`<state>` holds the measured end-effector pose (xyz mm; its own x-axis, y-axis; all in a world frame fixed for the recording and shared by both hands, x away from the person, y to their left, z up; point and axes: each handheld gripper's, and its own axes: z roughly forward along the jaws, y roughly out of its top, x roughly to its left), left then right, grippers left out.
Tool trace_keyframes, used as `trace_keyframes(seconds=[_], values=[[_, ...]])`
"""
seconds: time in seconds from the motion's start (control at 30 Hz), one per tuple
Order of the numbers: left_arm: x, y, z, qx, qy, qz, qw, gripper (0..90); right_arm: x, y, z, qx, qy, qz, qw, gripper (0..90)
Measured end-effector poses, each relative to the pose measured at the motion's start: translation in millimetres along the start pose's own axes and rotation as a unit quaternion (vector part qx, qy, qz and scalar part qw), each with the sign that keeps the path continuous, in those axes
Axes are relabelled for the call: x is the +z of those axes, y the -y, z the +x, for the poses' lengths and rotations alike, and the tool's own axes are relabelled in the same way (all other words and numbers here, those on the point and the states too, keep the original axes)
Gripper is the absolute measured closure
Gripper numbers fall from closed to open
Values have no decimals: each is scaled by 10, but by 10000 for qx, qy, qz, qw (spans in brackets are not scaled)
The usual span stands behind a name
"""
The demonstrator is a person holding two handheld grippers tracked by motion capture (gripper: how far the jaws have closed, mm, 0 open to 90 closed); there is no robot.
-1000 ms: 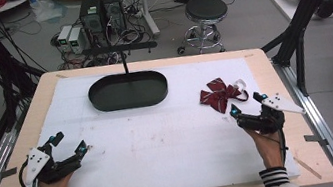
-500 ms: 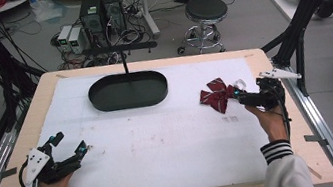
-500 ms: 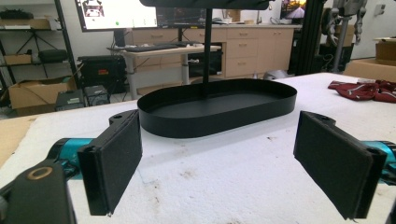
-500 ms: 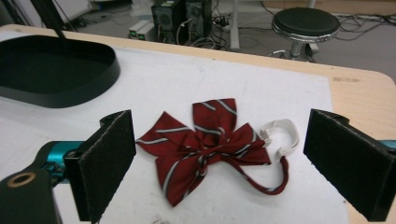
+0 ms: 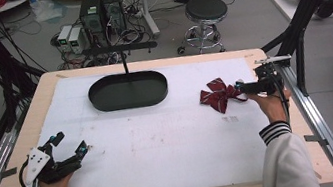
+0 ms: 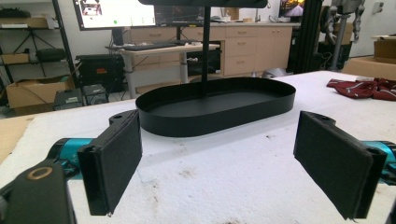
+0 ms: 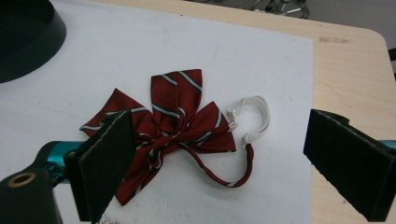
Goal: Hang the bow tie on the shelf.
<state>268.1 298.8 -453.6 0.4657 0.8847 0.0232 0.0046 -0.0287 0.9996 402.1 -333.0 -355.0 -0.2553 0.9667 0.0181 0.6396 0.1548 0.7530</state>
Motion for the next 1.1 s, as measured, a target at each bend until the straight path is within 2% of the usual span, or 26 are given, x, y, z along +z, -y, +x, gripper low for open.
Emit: trace_keyframes(seconds=[0.03, 0.13, 0.17, 0.33, 0.4, 0.63, 0.77, 0.87, 0.97, 1.03, 1.1], values=[[0, 0, 0, 1, -2, 3, 10000, 158, 10, -27, -2, -39, 53, -16, 10000, 83], [0, 0, -3, 11, -8, 2, 10000, 158, 44, -97, -19, 46, 189, 43, 9998, 108], [1, -1, -4, 17, -2, 0, 10000, 158, 73, -127, -41, 72, 159, 89, 9998, 144], [3, 0, -6, 23, -7, 1, 10000, 158, 152, -144, -69, 56, 142, 222, 9996, 144], [5, -1, -7, 26, -2, 18, 10000, 158, 217, -128, -114, 151, 154, 322, 9992, 153], [10, -3, -11, 47, 6, 36, 10000, 158, 324, -107, -240, 231, 189, 433, 9986, 177], [12, -4, -13, 66, 4, 51, 10000, 158, 405, -99, -302, 378, 223, 577, 9974, 181], [12, -4, -14, 86, 0, 57, 9999, 158, 451, -149, -315, 414, 326, 794, 9955, 195], [11, -3, -15, 90, -6, 48, 9999, 158, 477, -173, -327, 429, 411, 742, 9955, 230], [10, -2, -17, 84, -10, 35, 10000, 158, 514, -158, -343, 439, 485, 887, 9939, 238], [10, -3, -15, 92, -2, 47, 9999, 158, 580, -131, -338, 474, 422, 1104, 9919, 247]])
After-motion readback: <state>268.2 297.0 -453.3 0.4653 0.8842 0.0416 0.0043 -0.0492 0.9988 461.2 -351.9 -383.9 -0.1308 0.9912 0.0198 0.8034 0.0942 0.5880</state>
